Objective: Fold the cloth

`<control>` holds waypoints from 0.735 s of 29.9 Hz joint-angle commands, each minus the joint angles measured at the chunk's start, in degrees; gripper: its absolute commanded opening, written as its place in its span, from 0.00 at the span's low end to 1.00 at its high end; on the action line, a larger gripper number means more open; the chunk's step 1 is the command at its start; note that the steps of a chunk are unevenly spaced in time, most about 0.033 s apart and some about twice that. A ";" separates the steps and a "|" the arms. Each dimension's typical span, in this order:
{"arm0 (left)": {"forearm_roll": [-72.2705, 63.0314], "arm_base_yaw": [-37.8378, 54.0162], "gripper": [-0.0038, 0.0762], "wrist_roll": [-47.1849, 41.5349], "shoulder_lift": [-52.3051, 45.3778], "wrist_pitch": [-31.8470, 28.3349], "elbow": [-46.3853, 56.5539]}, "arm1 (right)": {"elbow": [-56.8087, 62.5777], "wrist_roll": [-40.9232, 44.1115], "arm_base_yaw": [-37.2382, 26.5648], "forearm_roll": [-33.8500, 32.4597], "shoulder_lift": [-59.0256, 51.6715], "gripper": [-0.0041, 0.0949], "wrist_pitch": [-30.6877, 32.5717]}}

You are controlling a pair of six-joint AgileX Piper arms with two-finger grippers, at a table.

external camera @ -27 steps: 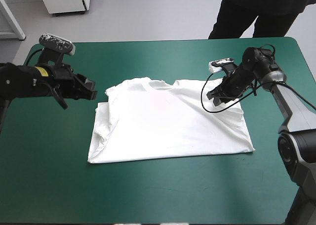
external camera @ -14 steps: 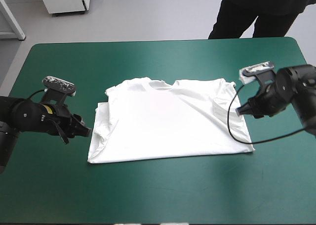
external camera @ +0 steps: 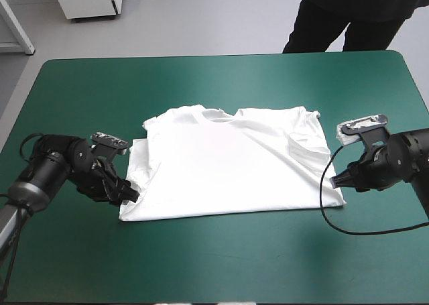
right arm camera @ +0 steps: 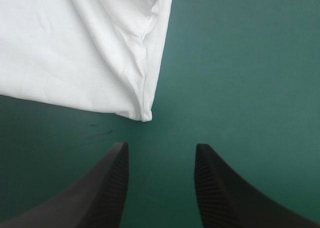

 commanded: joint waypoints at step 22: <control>-3.35 -0.07 0.62 1.40 10.71 -7.37 6.49 | -1.05 0.10 -0.10 -0.86 -0.95 0.46 -3.42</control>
